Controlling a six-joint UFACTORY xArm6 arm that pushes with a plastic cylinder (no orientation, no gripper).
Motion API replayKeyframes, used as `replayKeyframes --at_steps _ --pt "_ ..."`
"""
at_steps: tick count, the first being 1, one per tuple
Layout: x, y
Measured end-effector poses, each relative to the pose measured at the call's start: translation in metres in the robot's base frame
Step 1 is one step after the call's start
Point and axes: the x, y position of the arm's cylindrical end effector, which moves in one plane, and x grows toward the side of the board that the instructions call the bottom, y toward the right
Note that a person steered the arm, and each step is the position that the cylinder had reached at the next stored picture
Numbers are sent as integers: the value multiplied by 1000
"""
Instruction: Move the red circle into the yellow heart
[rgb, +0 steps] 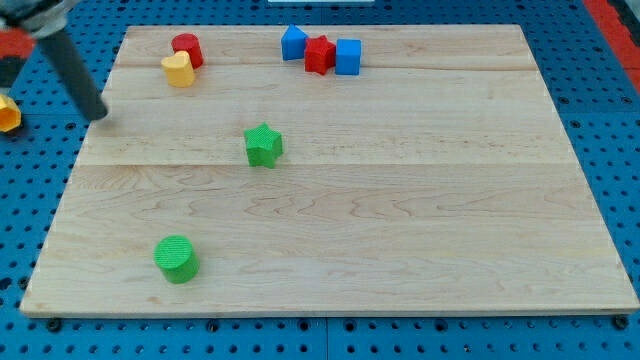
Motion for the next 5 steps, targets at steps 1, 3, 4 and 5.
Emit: replayKeyframes --at_steps 1,3,4,5 --pt "-27 50" --pt "-27 81" --pt "-51 87" --pt "-65 66"
